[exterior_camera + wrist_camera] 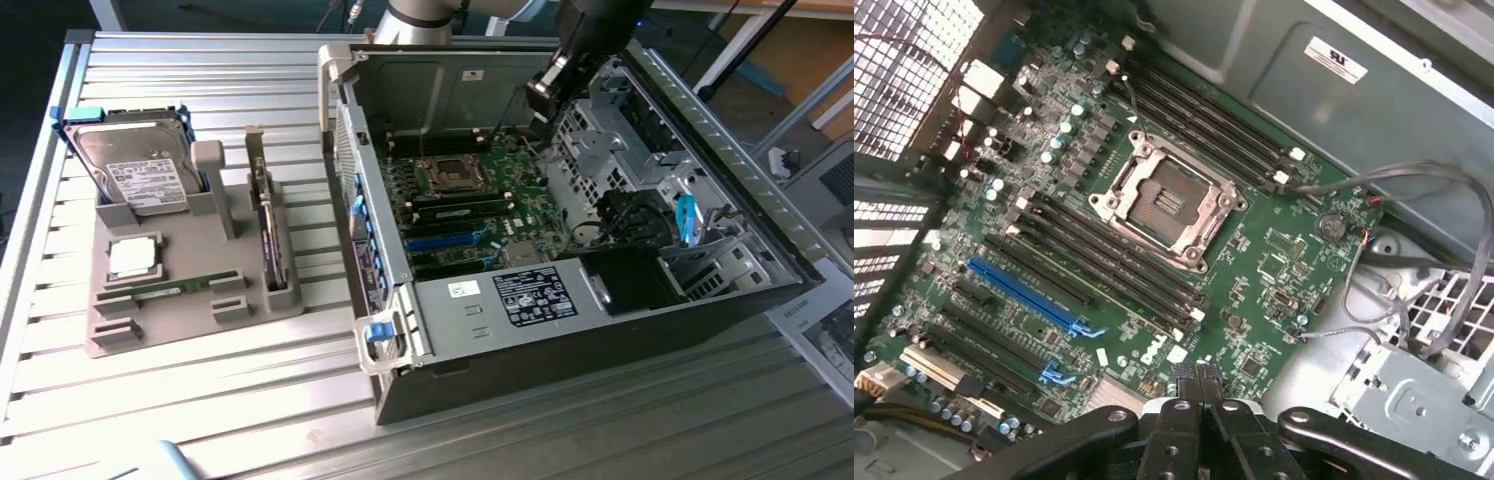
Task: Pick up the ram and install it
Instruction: 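Press down the ram until it locks into place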
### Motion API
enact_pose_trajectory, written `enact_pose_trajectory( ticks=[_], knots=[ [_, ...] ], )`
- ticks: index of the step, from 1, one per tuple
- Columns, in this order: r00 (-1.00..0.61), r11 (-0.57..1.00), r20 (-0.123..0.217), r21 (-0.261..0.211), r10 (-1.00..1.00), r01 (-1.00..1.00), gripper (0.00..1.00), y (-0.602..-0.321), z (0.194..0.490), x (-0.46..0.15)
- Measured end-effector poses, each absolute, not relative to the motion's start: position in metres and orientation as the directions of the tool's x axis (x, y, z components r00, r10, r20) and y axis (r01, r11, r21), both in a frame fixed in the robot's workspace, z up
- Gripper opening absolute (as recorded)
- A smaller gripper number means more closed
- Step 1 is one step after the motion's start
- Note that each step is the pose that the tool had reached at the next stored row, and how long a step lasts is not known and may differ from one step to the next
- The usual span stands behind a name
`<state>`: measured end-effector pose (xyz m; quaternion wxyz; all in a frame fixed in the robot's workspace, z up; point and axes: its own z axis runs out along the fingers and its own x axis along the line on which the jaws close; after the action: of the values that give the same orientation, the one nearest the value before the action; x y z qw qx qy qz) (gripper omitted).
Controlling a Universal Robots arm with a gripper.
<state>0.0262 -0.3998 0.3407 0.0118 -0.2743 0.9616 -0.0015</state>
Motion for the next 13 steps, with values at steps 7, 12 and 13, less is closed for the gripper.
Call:
enact_pose_trajectory(
  ticks=[7,12,13],
  knots=[
    [-0.918,0.919,-0.022,-0.01,-0.395,-0.395,0.11,-0.3997,0.3402,0.0262],
    [-0.956,0.956,-0.021,-0.013,-0.293,-0.292,0.11,-0.3997,0.3399,0.0262],
    [-0.961,0.961,-0.02,-0.014,-0.276,-0.276,0.11,-0.3997,0.3398,0.0262]
  ],
)
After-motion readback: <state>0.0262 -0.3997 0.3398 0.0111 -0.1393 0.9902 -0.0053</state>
